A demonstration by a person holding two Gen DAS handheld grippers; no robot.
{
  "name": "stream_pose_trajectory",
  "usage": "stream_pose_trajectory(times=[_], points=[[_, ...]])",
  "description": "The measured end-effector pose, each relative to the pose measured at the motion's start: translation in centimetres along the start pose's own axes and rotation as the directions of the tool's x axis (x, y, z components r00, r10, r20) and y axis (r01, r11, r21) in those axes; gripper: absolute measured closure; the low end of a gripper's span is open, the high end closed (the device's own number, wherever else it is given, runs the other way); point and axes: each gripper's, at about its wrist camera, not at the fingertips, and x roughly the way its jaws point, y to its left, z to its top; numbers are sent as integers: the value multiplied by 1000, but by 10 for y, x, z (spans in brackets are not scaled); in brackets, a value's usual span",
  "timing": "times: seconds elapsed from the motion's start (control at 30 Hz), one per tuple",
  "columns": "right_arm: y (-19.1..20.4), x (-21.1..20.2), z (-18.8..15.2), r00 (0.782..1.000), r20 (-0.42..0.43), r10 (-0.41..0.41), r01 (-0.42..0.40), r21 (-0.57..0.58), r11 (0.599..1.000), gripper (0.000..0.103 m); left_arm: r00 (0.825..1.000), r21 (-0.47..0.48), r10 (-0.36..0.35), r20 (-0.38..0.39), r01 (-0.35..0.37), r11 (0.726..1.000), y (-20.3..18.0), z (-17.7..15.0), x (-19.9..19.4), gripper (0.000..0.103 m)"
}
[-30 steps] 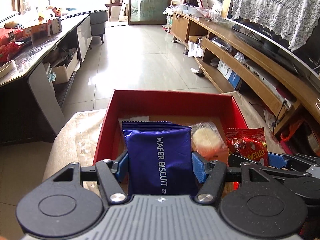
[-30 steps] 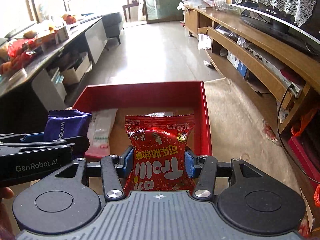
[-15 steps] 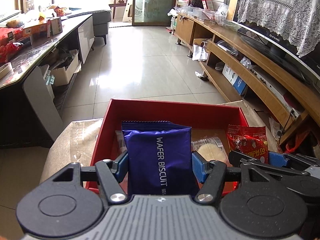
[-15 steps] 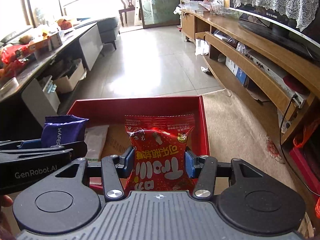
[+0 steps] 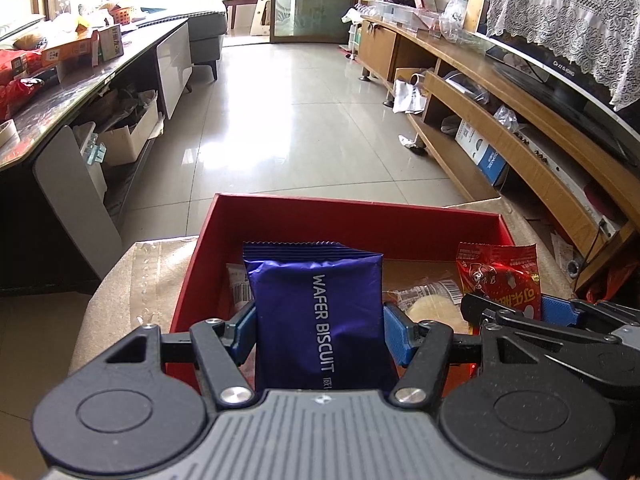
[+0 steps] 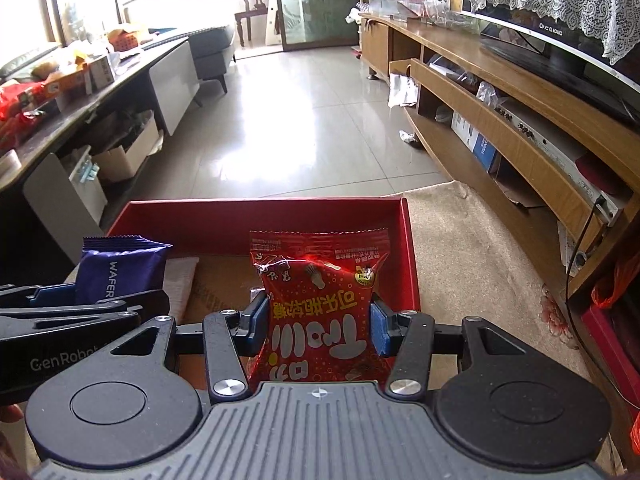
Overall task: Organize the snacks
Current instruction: 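Carry the wafer pack with the left tool while the right tool carries the candy bag to the box, then open both tools to drop the wafer pack and candy bag into the box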
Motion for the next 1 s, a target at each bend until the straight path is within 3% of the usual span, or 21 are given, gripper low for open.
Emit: stream_pose_trajectory(times=[1.0], points=[[3, 32, -5, 1000, -20, 11, -12, -25, 1000, 45, 997, -14, 52, -49, -53, 999, 8, -5, 38, 46]])
